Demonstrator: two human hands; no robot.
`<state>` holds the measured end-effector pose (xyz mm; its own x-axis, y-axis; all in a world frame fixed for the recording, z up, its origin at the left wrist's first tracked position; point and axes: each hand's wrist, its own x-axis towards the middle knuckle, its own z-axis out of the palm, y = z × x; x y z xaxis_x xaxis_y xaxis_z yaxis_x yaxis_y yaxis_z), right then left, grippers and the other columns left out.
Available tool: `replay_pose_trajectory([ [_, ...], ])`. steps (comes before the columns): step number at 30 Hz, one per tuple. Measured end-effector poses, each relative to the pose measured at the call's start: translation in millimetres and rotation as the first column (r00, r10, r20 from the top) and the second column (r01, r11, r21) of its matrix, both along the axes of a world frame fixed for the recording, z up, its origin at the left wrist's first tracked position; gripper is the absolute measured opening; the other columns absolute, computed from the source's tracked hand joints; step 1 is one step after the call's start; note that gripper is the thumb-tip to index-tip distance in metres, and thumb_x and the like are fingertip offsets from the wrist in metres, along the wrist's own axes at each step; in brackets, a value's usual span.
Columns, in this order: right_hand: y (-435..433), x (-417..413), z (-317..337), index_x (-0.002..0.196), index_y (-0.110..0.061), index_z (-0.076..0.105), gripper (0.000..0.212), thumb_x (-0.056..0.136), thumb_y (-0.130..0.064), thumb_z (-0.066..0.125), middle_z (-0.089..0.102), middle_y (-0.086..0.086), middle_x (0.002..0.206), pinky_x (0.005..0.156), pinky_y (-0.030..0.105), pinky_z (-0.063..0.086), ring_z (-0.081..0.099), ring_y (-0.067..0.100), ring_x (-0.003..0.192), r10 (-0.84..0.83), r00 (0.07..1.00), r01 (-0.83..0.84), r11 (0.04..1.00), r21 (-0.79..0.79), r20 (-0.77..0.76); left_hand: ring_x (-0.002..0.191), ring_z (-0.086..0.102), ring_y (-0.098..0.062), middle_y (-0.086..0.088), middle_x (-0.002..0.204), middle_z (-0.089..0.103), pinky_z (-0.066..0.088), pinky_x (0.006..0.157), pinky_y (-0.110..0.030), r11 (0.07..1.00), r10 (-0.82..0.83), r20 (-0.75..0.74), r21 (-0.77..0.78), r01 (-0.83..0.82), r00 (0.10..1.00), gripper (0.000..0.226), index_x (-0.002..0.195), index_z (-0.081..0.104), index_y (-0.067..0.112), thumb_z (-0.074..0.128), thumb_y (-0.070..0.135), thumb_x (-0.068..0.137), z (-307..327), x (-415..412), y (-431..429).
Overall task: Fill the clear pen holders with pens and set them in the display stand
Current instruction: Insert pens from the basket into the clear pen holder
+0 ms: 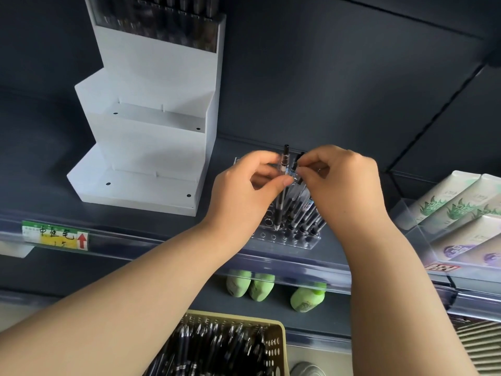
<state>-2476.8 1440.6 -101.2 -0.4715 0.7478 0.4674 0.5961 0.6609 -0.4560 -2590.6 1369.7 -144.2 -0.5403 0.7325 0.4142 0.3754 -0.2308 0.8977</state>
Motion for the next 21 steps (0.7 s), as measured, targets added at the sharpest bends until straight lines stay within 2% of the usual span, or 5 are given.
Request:
replay_pose_trajectory([
  [6, -1.1, -0.5, -0.5, 0.089, -0.022, 0.07, 0.009, 0.081, -0.017, 0.067, 0.07, -0.005, 0.081, 0.086, 0.046, 0.047, 0.063, 0.024, 0.088, -0.003, 1.0, 0.003, 1.0, -0.02, 0.003, 0.075, 0.062, 0.004, 0.019, 0.078, 0.065, 0.049, 0.074, -0.012, 0.999, -0.047, 0.032, 0.016, 0.047, 0.998, 0.031, 0.09, 0.059, 0.038, 0.076, 0.017, 0.075, -1.8, 4.0, 0.3],
  [13, -2.9, 3.5, 4.4, 0.087, -0.024, 0.069, 0.007, 0.081, -0.023, 0.066, 0.062, -0.014, 0.074, 0.083, 0.045, 0.048, 0.062, 0.022, 0.086, -0.024, 0.999, 0.024, 1.0, 0.0, -0.022, 0.075, 0.063, 0.002, 0.02, 0.078, 0.064, 0.048, 0.074, -0.011, 0.996, -0.067, 0.019, 0.062, 0.065, 0.998, 0.032, 0.088, 0.06, 0.036, 0.076, 0.013, 0.074, -1.9, 8.1, 2.0],
  [16, -3.5, 4.7, 3.8, 0.089, -0.023, 0.07, 0.01, 0.082, -0.019, 0.064, 0.063, -0.012, 0.077, 0.084, 0.046, 0.047, 0.063, 0.023, 0.087, -0.022, 1.0, 0.022, 1.0, -0.016, -0.012, 0.072, 0.062, 0.003, 0.018, 0.076, 0.066, 0.047, 0.071, -0.008, 0.995, -0.098, -0.017, 0.011, 0.098, 0.995, 0.026, 0.087, 0.065, 0.031, 0.078, 0.013, 0.072, -8.4, 9.4, 4.8],
  [18, -3.1, 5.5, 3.3, 0.088, -0.024, 0.07, 0.009, 0.082, -0.02, 0.064, 0.066, -0.011, 0.079, 0.084, 0.046, 0.047, 0.062, 0.023, 0.088, -0.029, 1.0, 0.029, 0.999, -0.016, -0.01, 0.069, 0.061, 0.004, 0.019, 0.072, 0.064, 0.046, 0.068, -0.007, 0.99, -0.122, -0.08, -0.083, 0.116, 0.989, 0.02, 0.085, 0.068, 0.025, 0.08, 0.018, 0.07, -13.3, 10.1, 7.8],
  [21, -2.2, 6.8, 3.7, 0.088, -0.024, 0.07, 0.007, 0.083, -0.024, 0.065, 0.064, -0.013, 0.078, 0.084, 0.045, 0.047, 0.061, 0.024, 0.088, -0.038, 0.999, 0.038, 0.999, 0.012, -0.009, 0.064, 0.057, 0.009, 0.021, 0.064, 0.06, 0.043, 0.064, -0.003, 0.973, -0.149, -0.15, -0.198, 0.118, 0.977, 0.022, 0.072, 0.06, 0.035, 0.08, 0.024, 0.07, -19.3, 9.2, 11.7],
])
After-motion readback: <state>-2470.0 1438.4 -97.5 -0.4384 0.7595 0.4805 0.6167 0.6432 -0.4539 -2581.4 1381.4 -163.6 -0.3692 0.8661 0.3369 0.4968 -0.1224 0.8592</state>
